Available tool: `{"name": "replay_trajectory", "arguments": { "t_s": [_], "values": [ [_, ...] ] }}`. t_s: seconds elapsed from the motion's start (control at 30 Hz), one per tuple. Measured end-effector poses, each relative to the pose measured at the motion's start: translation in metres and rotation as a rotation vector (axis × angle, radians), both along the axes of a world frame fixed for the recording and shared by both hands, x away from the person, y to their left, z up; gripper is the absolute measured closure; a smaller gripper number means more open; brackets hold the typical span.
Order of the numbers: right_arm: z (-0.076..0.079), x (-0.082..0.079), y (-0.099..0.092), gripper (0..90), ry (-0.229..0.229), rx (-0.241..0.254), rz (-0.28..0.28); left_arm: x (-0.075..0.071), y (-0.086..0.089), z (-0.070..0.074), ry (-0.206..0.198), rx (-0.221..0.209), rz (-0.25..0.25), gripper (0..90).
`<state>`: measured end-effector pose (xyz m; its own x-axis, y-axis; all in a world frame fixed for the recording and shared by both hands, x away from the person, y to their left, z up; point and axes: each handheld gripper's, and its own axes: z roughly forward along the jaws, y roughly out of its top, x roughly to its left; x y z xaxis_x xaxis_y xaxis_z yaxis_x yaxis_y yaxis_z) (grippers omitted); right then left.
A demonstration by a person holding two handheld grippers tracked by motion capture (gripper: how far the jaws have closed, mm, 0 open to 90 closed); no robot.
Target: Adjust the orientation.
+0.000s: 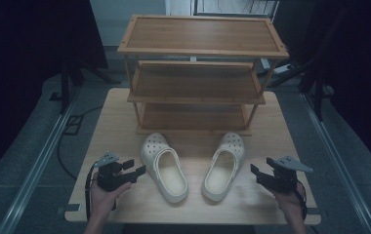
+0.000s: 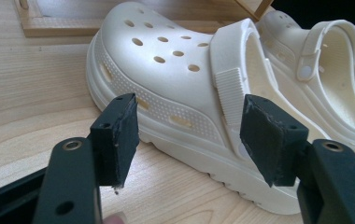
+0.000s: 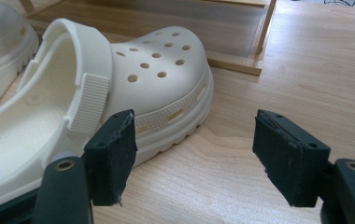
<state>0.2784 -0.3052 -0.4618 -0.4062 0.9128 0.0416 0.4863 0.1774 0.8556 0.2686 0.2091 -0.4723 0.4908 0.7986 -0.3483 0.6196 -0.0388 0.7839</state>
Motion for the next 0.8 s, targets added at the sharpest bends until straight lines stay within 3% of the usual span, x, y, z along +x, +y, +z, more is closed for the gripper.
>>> {"name": "replay_trajectory", "arguments": {
  "t_s": [0.23,0.8],
  "values": [
    [-0.005,0.003,0.004,33.6,0.046,-0.017,-0.013,0.001,0.000,-0.002,0.012,0.004,-0.001,37.6],
    [0.009,-0.001,0.009,37.4,0.030,0.000,0.034,0.001,-0.003,-0.002,0.017,0.007,-0.014,37.5]
  ]
}}
